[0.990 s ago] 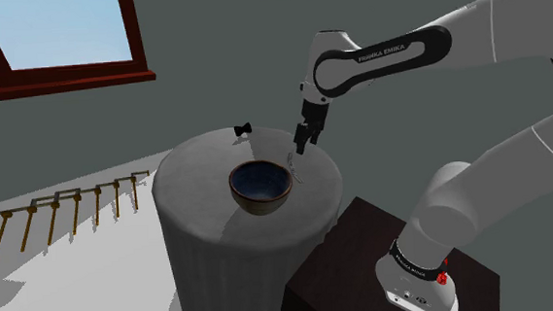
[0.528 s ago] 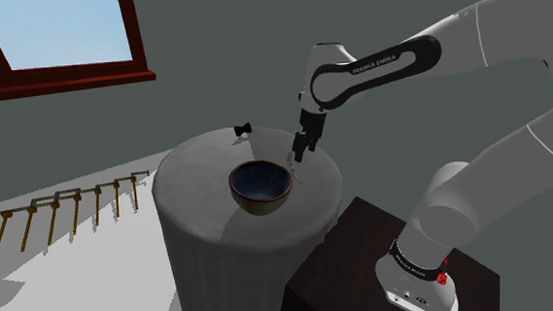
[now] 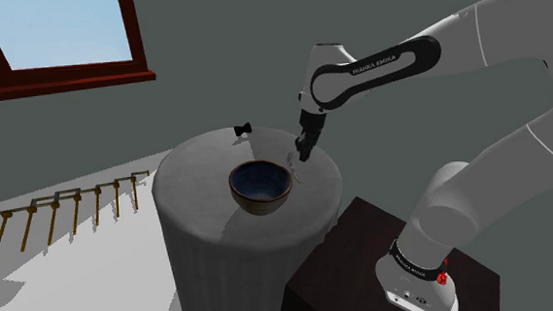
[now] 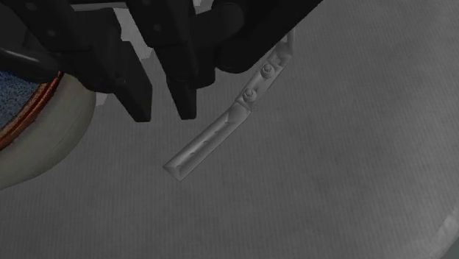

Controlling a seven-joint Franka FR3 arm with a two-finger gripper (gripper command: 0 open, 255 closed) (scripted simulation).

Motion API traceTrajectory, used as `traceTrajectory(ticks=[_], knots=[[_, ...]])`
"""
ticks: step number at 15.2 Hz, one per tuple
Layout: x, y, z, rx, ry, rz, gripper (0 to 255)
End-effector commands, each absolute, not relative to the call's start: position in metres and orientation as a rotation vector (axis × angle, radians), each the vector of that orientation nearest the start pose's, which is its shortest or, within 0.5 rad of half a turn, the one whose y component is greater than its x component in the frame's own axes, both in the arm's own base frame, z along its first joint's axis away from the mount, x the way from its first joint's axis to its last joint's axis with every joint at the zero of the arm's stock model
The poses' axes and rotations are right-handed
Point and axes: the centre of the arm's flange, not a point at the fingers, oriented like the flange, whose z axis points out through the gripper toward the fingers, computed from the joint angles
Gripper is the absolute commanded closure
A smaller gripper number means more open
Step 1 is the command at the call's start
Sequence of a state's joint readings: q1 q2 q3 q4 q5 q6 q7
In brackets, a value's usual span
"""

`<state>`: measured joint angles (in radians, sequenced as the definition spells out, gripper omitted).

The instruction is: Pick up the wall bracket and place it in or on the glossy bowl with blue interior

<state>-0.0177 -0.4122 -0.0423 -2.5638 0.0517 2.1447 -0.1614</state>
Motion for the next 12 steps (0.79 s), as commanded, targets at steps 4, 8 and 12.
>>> traceTrajectory(ticks=[4,8,12], knots=[[0.402,-0.022,0.406,-3.079,-0.118,0.001,255],[0.402,-0.022,0.406,-3.079,-0.118,0.001,0],[0.46,-0.049,0.369,-2.995,0.403,0.241,0]])
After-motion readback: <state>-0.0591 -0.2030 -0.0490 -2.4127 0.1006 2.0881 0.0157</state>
